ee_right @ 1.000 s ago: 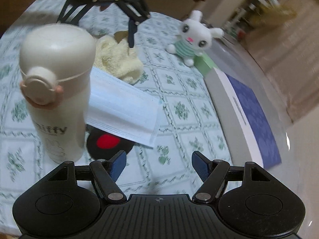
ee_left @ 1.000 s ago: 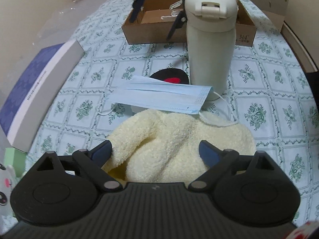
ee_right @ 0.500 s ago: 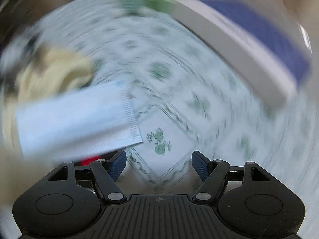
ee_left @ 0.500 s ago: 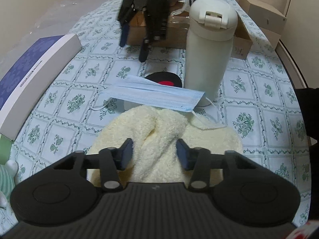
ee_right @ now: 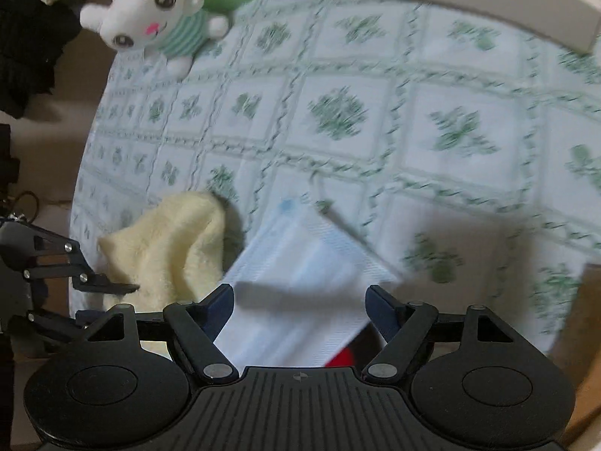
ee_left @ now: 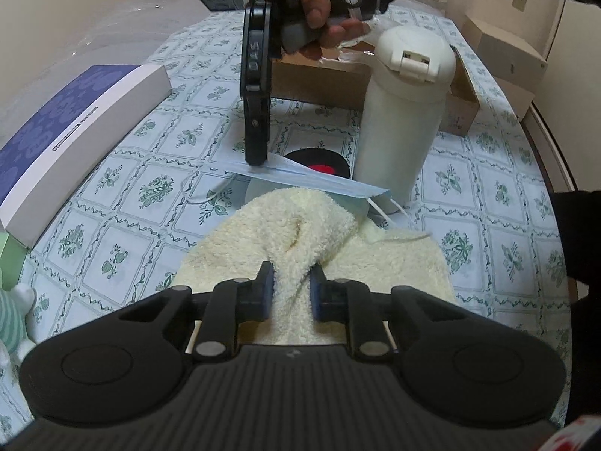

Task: Organize soft objects
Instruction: 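Grasp the yellow towel with the left tool while the right tool grasps the blue face mask, then carry the yellow towel with the left tool while the right tool carries the mask to the box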

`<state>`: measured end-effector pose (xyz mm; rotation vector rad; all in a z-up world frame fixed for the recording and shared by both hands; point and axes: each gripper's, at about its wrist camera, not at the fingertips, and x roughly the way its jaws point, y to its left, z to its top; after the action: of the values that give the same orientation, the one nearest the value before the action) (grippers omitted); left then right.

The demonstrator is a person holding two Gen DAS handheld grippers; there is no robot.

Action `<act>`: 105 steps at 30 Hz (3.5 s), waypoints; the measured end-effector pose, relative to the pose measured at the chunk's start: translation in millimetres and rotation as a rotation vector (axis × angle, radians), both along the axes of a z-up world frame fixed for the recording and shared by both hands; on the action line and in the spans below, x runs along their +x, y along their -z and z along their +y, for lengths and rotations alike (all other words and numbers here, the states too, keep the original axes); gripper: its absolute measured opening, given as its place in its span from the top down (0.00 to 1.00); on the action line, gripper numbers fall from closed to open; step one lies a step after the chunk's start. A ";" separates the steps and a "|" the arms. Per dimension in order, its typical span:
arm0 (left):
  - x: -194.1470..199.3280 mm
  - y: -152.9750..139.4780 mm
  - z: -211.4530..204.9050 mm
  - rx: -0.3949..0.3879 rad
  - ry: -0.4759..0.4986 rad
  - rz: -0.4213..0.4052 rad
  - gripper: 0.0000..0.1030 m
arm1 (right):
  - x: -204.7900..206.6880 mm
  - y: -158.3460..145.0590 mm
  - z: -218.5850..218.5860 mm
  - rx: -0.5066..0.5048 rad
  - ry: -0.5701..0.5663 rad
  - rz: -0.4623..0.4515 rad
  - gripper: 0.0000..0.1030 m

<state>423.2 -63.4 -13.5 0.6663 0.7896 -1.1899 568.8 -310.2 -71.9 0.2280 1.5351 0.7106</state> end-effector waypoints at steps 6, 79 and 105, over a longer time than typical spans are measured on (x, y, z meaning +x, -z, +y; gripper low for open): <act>-2.2 0.4 7.4 -0.027 -0.022 0.005 0.84 | 3.5 21.2 21.2 -0.042 -0.001 0.074 0.26; -267.9 -129.1 -111.2 -0.386 -0.538 -0.129 0.90 | -471.9 -174.2 -207.5 -0.039 0.628 -0.769 0.99; -123.1 -78.3 -323.2 -0.391 -0.717 -0.136 0.90 | -340.4 -122.0 -292.0 -0.256 0.552 -0.793 0.99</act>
<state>300.1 -386.7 64.8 0.1075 0.5800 -0.6016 228.4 -602.2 50.1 0.1382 0.7305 0.1157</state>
